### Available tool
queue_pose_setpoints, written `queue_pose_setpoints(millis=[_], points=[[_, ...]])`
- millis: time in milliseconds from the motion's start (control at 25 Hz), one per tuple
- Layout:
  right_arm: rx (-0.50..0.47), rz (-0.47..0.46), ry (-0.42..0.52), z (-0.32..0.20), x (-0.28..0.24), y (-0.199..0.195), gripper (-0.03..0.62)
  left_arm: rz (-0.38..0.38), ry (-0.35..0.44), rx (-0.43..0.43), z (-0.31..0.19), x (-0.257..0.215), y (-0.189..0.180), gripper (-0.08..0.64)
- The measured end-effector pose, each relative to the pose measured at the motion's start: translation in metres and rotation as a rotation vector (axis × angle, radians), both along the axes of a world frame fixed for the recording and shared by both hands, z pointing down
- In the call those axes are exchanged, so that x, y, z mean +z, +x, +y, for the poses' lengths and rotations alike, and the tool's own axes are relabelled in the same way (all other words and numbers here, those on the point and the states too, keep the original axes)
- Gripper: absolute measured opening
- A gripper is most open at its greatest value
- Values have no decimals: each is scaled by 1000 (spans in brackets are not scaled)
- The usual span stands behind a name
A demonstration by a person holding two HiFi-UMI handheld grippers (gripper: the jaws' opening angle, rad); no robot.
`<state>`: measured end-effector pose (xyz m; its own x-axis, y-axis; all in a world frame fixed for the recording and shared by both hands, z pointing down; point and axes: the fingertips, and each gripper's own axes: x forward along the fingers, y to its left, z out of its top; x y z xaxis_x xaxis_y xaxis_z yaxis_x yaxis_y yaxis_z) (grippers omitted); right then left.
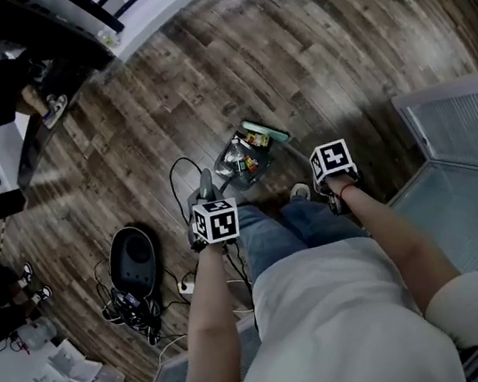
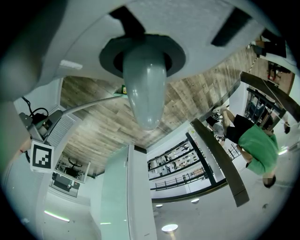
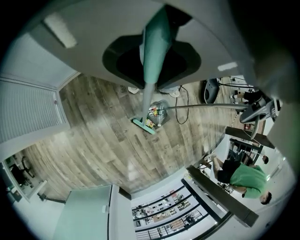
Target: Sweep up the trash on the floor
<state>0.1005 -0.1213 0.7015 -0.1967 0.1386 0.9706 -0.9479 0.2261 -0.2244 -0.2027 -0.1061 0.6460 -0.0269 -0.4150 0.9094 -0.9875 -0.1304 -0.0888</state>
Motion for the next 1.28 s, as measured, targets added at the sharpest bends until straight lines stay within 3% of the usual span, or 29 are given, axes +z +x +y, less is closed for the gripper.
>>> queue_pose_setpoints(millis=[480, 720, 960, 1280], points=[[130, -56, -83, 44, -6, 6, 98, -3, 2, 1, 1, 0, 1, 12], [294, -101, -152, 64, -9, 6, 97, -6, 3, 1, 1, 1, 1, 12], [187, -76, -131, 77, -15, 12, 97, -5, 5, 3, 3, 0, 1, 12], [187, -71, -91, 75, -22, 28, 98, -5, 7, 4, 8, 1, 0, 12]])
